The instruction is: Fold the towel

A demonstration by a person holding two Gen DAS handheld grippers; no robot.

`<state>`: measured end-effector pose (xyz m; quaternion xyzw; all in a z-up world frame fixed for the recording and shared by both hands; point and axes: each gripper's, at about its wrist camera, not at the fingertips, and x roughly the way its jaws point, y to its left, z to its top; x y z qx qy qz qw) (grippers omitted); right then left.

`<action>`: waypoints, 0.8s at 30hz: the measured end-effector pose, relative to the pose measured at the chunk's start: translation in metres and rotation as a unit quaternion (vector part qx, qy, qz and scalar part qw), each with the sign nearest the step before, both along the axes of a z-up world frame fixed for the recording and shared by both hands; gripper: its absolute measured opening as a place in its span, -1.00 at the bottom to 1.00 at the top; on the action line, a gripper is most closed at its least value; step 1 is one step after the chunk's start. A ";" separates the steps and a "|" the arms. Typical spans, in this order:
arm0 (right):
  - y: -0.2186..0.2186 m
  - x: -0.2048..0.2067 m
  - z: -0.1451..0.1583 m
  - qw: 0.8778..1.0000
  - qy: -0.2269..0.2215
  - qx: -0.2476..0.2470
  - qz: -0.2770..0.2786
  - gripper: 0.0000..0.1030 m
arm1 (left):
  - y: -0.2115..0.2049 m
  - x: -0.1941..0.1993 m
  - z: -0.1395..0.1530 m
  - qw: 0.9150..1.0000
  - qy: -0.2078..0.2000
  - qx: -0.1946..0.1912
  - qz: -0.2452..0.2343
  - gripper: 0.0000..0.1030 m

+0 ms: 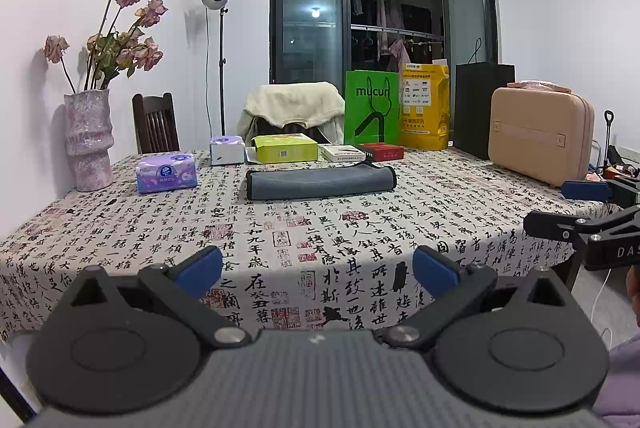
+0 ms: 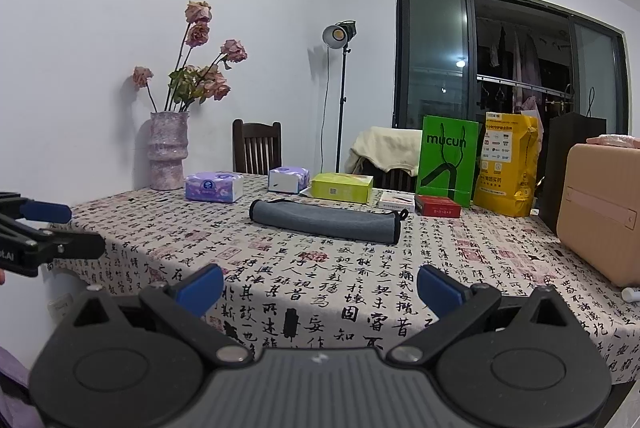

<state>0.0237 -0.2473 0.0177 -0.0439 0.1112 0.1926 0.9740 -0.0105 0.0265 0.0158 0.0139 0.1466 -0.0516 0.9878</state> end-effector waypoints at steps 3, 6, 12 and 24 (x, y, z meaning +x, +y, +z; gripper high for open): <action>-0.001 0.000 0.000 1.000 -0.001 0.000 0.000 1.00 | 0.000 0.000 0.000 1.000 0.000 0.000 0.000 1.00; 0.000 0.000 0.000 1.000 -0.001 -0.002 0.001 1.00 | 0.000 0.001 -0.001 1.000 0.000 0.000 0.000 1.00; 0.001 0.000 0.000 1.000 -0.001 -0.003 0.002 1.00 | 0.000 0.000 -0.001 1.000 0.000 0.000 0.000 1.00; 0.001 0.000 0.000 1.000 0.001 -0.002 0.003 1.00 | -0.001 0.002 -0.003 1.000 0.006 -0.001 0.002 1.00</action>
